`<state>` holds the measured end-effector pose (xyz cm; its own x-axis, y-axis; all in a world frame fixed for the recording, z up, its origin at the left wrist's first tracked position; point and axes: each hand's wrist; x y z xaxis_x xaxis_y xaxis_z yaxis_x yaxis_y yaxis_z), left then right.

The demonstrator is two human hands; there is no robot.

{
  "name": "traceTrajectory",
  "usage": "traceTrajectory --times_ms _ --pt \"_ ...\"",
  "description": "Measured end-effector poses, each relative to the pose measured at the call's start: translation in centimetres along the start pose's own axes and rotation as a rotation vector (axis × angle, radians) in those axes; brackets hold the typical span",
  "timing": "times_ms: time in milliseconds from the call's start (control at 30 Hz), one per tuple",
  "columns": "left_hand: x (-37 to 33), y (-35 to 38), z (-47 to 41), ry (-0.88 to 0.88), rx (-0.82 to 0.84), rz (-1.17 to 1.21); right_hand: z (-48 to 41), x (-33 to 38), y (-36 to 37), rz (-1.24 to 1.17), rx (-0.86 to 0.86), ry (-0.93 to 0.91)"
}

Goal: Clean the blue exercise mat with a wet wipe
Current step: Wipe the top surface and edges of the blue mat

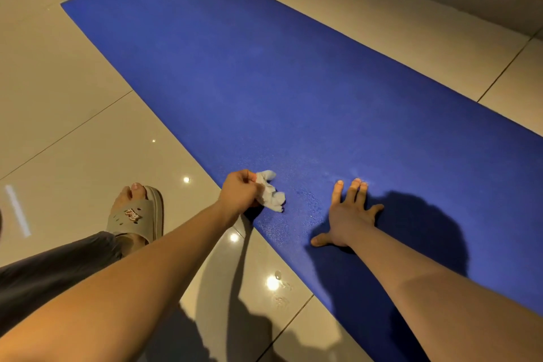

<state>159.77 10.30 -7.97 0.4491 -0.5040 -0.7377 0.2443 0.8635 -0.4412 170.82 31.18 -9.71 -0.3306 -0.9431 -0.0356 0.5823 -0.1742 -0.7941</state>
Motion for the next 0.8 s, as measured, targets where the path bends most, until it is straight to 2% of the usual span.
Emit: traceTrajectory --times_ms 67,100,200,367,533,667,733,800 --pt "1.7 -0.2 -0.6 0.289 -0.134 -0.488 0.0 0.0 0.0 -0.006 -0.003 -0.003" --pt "2.2 -0.3 -0.7 0.407 -0.167 -0.631 -0.1 -0.1 0.0 -0.009 -0.003 -0.003" --pt "3.1 -0.7 -0.6 0.653 -0.164 -0.772 -0.1 -0.2 0.1 -0.02 -0.005 -0.003" --pt "4.7 -0.3 1.5 0.985 0.065 -0.902 -0.1 -0.3 0.1 -0.034 -0.006 -0.005" --pt "6.8 0.4 3.5 1.008 0.15 -0.841 -0.2 -0.2 0.2 -0.043 -0.005 -0.005" --pt "5.9 1.5 2.4 1.062 0.039 -0.863 -0.2 -0.1 0.1 -0.038 -0.002 0.002" --pt "4.6 1.5 1.0 0.959 -0.085 -0.847 -0.2 -0.2 0.0 -0.038 -0.003 0.002" --pt "3.0 1.3 -0.9 0.777 -0.216 -0.796 -0.1 -0.2 0.1 -0.043 -0.005 0.001"
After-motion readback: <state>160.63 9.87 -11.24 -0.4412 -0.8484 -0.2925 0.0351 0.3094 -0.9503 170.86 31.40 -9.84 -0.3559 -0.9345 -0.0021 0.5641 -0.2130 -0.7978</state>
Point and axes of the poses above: each hand's wrist, its own z-axis away from the middle knuckle, its own y-axis out of the palm, x = y × z, and after that the axes turned 8 degrees about -x, right-handed
